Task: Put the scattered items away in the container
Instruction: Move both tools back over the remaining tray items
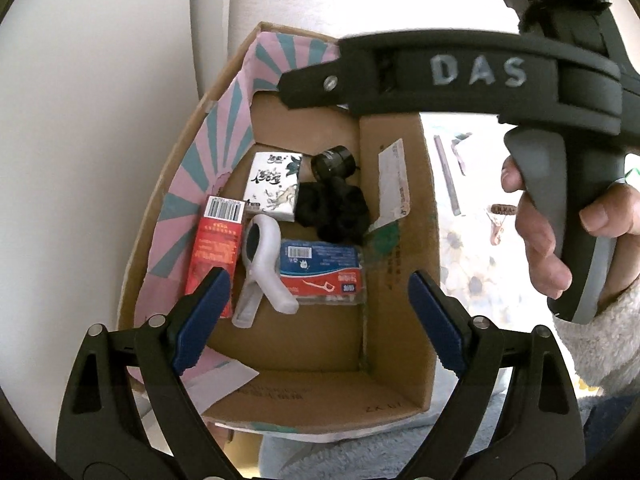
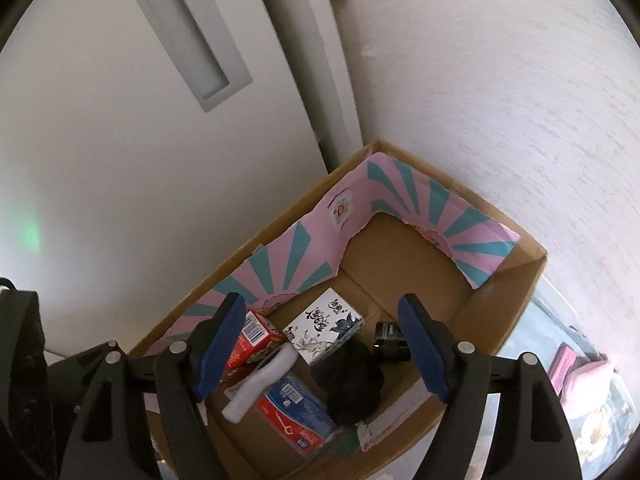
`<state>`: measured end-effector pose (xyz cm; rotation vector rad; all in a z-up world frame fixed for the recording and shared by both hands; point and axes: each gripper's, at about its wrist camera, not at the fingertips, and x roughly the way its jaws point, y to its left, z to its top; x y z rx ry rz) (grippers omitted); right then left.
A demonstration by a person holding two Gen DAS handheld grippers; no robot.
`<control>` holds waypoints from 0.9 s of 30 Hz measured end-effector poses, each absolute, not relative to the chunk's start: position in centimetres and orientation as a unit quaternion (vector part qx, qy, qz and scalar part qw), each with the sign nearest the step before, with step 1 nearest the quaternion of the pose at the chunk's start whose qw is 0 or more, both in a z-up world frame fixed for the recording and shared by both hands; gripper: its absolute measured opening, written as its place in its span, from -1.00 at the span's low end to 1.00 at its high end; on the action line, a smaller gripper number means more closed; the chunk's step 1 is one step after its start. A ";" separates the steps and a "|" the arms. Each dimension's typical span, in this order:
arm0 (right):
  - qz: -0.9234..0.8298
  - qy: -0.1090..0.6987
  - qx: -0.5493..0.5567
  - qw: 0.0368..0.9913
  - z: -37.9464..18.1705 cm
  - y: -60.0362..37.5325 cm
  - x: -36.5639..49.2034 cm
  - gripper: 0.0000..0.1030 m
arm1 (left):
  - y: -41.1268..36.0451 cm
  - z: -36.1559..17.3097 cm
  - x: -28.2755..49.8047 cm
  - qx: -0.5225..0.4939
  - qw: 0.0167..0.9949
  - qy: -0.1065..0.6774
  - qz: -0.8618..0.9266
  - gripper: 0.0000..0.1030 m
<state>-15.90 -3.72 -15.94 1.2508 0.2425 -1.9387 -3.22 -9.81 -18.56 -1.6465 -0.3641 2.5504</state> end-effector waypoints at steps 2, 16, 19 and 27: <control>-0.771 0.084 0.490 0.397 -15.6 -2.3 -16.3 0.45 | -9.4 -18.4 -3.3 -0.535 0.043 -0.115 0.836 0.75; -0.840 0.004 0.455 0.297 -11.3 11.5 -14.2 0.46 | -3.9 -15.4 -6.0 -0.511 0.094 -0.055 0.852 0.75; -0.859 -0.004 0.451 0.244 -11.0 16.3 -13.2 0.46 | -1.9 -14.4 -6.8 -0.504 0.115 -0.036 0.855 0.75; -0.874 -0.041 0.469 0.121 -12.2 26.0 -10.9 0.46 | 4.1 -14.1 -9.8 -0.506 0.155 -0.007 0.849 0.75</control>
